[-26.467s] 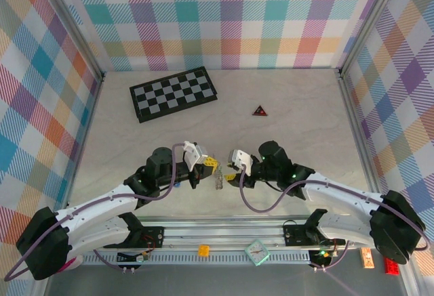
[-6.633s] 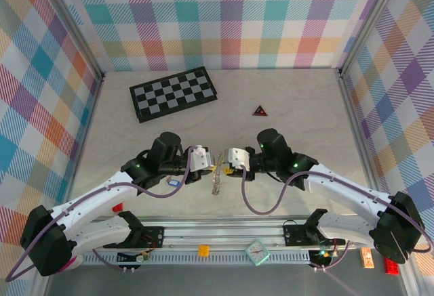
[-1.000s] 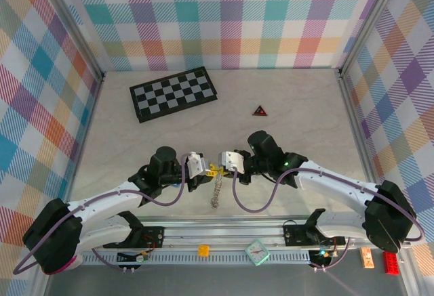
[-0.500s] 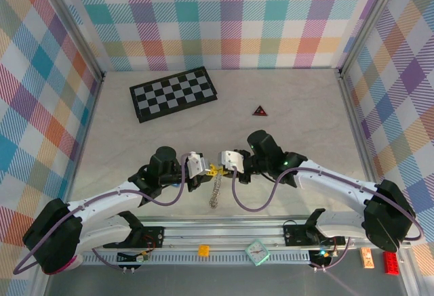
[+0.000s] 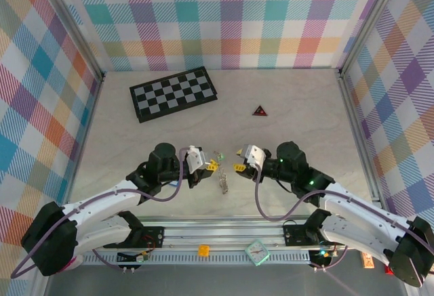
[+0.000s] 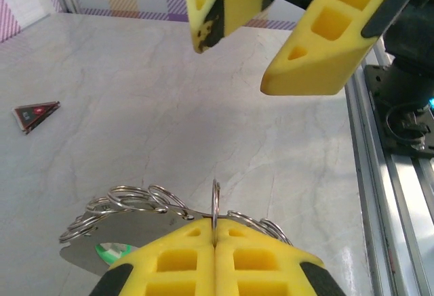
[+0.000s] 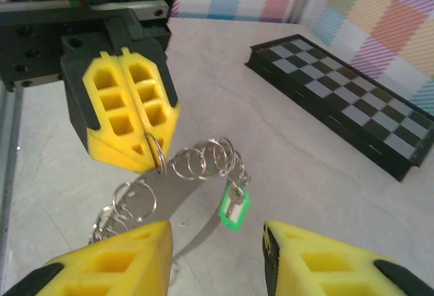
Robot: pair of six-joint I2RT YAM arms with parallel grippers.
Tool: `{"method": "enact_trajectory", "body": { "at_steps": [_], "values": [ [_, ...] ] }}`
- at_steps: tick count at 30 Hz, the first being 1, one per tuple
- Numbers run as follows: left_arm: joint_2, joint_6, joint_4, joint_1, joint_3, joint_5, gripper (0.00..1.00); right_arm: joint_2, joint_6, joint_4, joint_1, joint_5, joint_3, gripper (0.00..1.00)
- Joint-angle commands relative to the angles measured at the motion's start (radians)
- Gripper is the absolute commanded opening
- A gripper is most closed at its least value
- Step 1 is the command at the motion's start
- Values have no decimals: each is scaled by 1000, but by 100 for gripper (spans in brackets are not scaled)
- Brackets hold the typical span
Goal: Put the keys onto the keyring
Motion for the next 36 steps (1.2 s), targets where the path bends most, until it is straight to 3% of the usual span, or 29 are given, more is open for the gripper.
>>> {"method": "enact_trajectory", "body": {
  "at_steps": [1,10,16,20,21,24,31,36],
  "values": [
    [-41,-74,-24,-6,46,-52,0,-33,149,37,-1,60,-19,42],
    [-79,-170,-182,-8,116,-193,0,-44,310,70,-2,38,-33,47],
    [-101,-231,-301,-7,193,-356,0,37,410,107,-2,-79,-19,45],
    [-144,-253,-338,-2,209,-562,0,204,414,24,28,-223,82,39],
    [-158,-274,-340,3,210,-649,0,260,378,-23,65,-220,126,38],
    [-196,-311,-375,49,215,-770,0,423,231,-108,194,-149,237,40],
    [-249,-410,-470,180,226,-910,0,774,68,-76,357,-21,450,41],
    [-300,-448,-480,249,198,-955,0,967,14,-51,379,17,585,44]
  ]
}}
